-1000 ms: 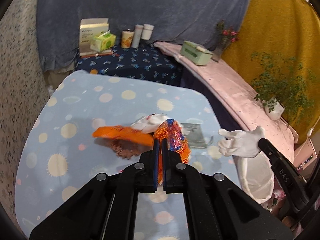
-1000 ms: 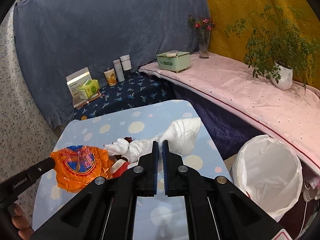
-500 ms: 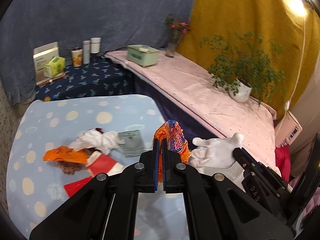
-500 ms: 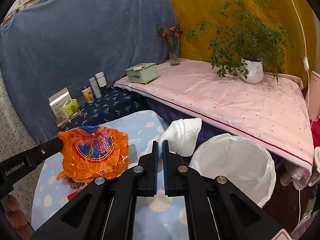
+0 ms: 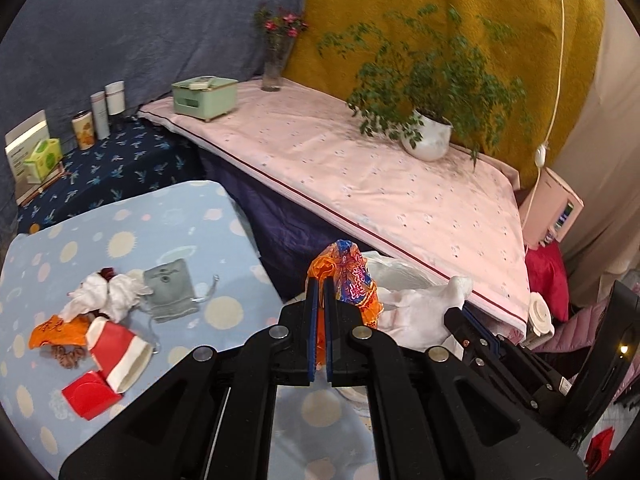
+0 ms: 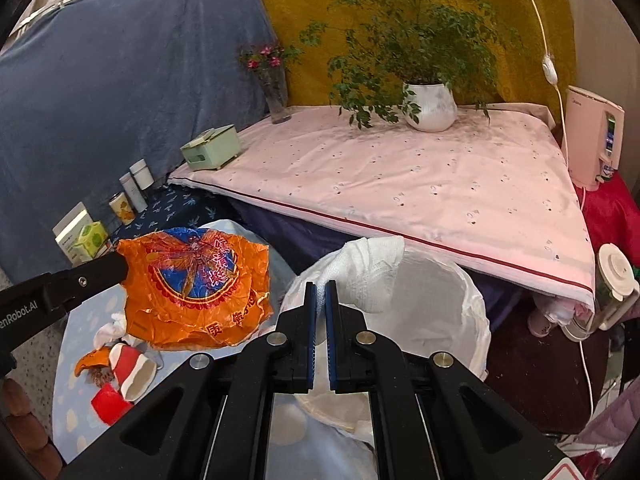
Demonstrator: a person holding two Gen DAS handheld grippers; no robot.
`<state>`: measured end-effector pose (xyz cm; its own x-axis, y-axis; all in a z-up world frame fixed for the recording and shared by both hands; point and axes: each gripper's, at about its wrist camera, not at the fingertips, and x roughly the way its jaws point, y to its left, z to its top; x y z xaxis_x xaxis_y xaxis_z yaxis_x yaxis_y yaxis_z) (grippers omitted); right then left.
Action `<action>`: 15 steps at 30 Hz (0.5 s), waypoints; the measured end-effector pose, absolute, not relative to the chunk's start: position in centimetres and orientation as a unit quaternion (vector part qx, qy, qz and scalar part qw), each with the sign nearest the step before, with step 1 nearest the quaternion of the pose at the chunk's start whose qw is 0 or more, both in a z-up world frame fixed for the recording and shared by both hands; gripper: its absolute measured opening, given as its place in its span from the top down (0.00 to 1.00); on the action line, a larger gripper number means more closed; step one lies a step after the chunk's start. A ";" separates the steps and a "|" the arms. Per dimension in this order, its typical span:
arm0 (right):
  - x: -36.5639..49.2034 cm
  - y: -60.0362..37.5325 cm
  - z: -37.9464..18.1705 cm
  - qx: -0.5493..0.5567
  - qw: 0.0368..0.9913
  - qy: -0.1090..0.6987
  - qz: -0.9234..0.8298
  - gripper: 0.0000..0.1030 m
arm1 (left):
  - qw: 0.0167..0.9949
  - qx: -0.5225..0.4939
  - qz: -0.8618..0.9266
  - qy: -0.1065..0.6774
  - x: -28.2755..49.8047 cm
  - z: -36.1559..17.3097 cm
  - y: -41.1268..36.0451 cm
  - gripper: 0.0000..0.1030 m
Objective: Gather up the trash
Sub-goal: 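Carry the orange bag to the bin and open the left tool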
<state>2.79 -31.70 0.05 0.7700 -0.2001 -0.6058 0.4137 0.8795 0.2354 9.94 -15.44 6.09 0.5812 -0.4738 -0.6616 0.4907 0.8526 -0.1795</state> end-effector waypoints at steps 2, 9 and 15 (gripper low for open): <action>2.6 -32.5 -0.6 0.186 0.920 0.300 -0.173 0.96 | 0.884 0.020 -0.278 0.374 10.0 5.5 -16.6 0.98; 2.4 -34.6 -2.9 0.202 0.907 0.316 -0.189 0.96 | 0.872 0.040 -0.294 0.388 10.2 3.6 -19.6 0.98; 2.6 -35.4 -4.0 0.205 0.901 0.327 -0.197 0.94 | 0.862 0.045 -0.300 0.405 10.8 2.2 -20.9 0.96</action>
